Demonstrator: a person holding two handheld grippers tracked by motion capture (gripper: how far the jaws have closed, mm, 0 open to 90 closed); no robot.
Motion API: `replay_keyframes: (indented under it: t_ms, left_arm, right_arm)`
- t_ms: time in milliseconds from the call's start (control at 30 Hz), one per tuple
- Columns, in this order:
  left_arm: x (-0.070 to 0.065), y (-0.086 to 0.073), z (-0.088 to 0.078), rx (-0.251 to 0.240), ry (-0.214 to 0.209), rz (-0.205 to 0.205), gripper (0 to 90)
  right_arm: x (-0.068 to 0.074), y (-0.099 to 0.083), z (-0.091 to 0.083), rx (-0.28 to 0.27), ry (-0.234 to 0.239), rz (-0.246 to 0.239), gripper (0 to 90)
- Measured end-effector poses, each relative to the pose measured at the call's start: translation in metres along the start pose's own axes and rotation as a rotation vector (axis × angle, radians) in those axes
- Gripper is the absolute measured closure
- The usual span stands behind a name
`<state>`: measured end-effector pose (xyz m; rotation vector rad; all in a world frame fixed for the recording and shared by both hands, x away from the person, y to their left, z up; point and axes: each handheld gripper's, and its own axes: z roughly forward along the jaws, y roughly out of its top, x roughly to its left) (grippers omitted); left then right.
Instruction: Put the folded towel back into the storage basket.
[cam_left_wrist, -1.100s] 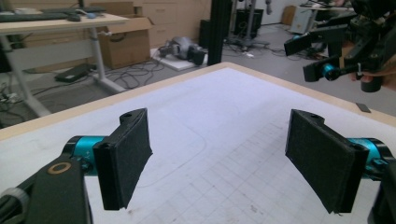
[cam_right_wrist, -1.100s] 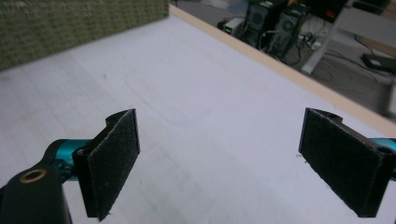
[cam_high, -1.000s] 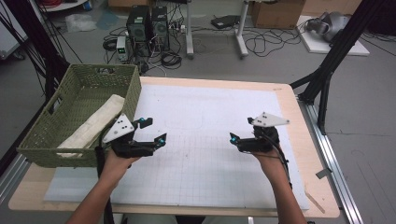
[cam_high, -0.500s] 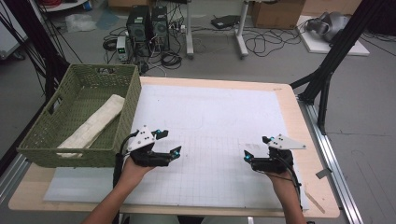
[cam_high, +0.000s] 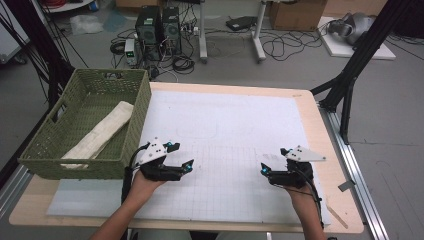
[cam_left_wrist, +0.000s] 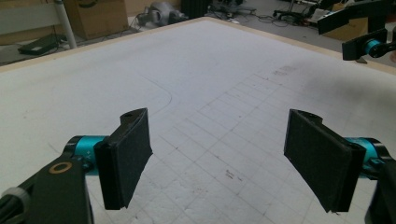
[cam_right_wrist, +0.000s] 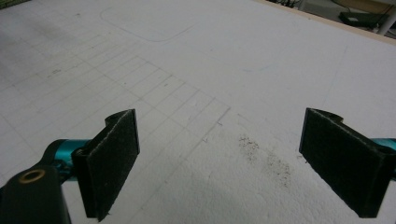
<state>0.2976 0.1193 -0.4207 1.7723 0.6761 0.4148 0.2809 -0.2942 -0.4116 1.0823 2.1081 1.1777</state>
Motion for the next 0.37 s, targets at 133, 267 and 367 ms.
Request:
replay_keyframes:
  t_ms: [133, 267, 367]
  left_arm:
    - [0.0014, -0.0001, -0.0011, 0.001, 0.003, -0.003, 23.1]
    - [0.0022, -0.0008, -0.0014, 0.0, 0.013, -0.009, 23.0]
    - [0.0029, -0.0015, -0.0007, 0.005, 0.02, -0.011, 22.7]
  right_arm:
    - [-0.0007, -0.0023, 0.002, 0.006, 0.002, -0.002, 11.5]
    - [-0.0003, -0.0019, 0.002, -0.001, 0.007, -0.002, 11.4]
    - [-0.002, -0.0022, 0.0017, -0.002, 0.005, 0.007, 11.5]
